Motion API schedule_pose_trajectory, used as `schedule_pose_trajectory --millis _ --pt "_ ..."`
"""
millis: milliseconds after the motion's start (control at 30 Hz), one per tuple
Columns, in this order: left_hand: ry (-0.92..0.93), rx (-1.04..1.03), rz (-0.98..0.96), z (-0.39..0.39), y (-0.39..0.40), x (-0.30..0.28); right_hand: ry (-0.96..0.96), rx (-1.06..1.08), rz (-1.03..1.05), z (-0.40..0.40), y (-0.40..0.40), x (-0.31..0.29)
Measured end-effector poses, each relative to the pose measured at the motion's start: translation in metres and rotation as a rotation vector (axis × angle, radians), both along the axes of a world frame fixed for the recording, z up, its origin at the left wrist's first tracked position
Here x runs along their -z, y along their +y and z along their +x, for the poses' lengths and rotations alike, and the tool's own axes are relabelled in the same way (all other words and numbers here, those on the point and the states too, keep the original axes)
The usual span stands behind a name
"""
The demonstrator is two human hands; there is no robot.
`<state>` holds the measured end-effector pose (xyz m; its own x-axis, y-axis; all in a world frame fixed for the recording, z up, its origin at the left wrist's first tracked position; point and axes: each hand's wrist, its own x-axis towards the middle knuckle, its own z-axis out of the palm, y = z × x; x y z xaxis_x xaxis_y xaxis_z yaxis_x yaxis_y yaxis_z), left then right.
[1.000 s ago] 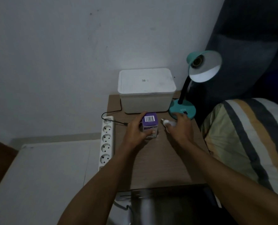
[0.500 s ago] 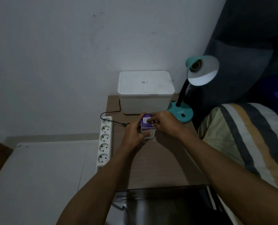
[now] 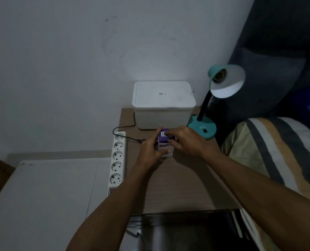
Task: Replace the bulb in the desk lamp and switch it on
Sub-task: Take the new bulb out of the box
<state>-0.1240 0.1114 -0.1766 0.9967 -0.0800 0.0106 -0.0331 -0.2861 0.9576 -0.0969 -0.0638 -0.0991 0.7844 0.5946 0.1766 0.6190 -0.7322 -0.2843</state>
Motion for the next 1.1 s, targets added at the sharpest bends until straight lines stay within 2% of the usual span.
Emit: schedule_pose_trajectory --millis 133,267,400,467,600,700,867,967,1100 --pt "-0.005 -0.006 0.026 0.001 0.002 0.000 0.049 0.103 0.158 0.000 0.005 0.004" --pt "-0.077 -0.005 0.184 -0.001 0.001 0.004 0.170 0.401 0.507 0.007 0.017 0.002" --pt "-0.121 0.034 0.276 -0.004 0.002 0.004 0.200 0.679 0.697 0.014 0.029 -0.004" --pt "-0.130 0.047 0.297 -0.003 0.005 0.005 0.142 0.735 0.655 0.014 0.029 -0.003" --pt "-0.109 0.060 0.267 0.004 0.009 0.006 0.168 0.527 0.403 0.012 0.019 0.005" --pt "-0.107 0.059 0.240 0.005 0.010 0.004 0.202 0.464 0.204 0.009 0.016 0.006" --pt "-0.098 0.051 0.262 0.007 0.009 0.004 0.247 0.449 0.084 0.015 0.025 0.002" --pt "-0.070 0.040 0.257 0.006 0.008 0.002 0.186 0.395 -0.028 0.016 0.032 0.001" --pt "-0.055 0.048 0.240 0.006 0.008 -0.001 0.130 0.359 -0.009 0.011 0.029 0.010"
